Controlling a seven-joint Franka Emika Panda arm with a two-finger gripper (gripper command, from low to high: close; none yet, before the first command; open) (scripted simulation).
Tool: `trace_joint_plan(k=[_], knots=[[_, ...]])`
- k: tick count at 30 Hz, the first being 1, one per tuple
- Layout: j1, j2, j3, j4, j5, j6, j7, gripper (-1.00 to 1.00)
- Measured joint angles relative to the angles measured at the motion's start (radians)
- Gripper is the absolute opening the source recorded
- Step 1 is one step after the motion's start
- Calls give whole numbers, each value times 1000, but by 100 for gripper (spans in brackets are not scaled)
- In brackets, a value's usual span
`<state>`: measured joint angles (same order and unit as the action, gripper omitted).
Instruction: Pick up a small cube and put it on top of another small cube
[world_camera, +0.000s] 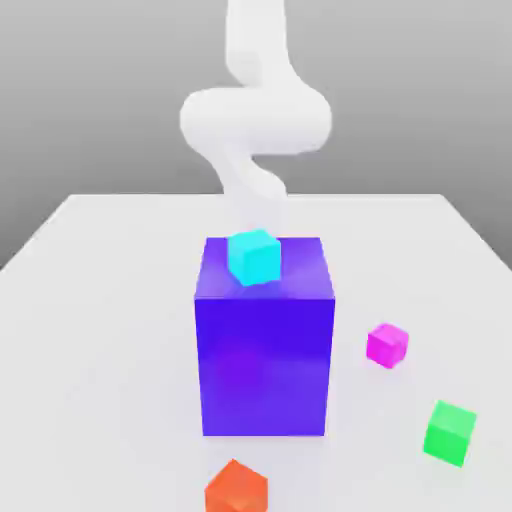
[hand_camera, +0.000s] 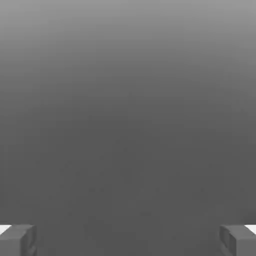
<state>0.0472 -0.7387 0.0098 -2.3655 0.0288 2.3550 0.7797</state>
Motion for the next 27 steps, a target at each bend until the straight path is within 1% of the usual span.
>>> trace_joint_plan(k=[8, 17, 24, 27], knots=[[161, 203, 68, -215, 83, 181, -58, 0], [340, 424, 188, -451, 146, 380, -95, 0], [458, 595, 303, -636, 150, 538, -86, 0], [462, 662, 320, -650, 132, 591, -78, 0]])
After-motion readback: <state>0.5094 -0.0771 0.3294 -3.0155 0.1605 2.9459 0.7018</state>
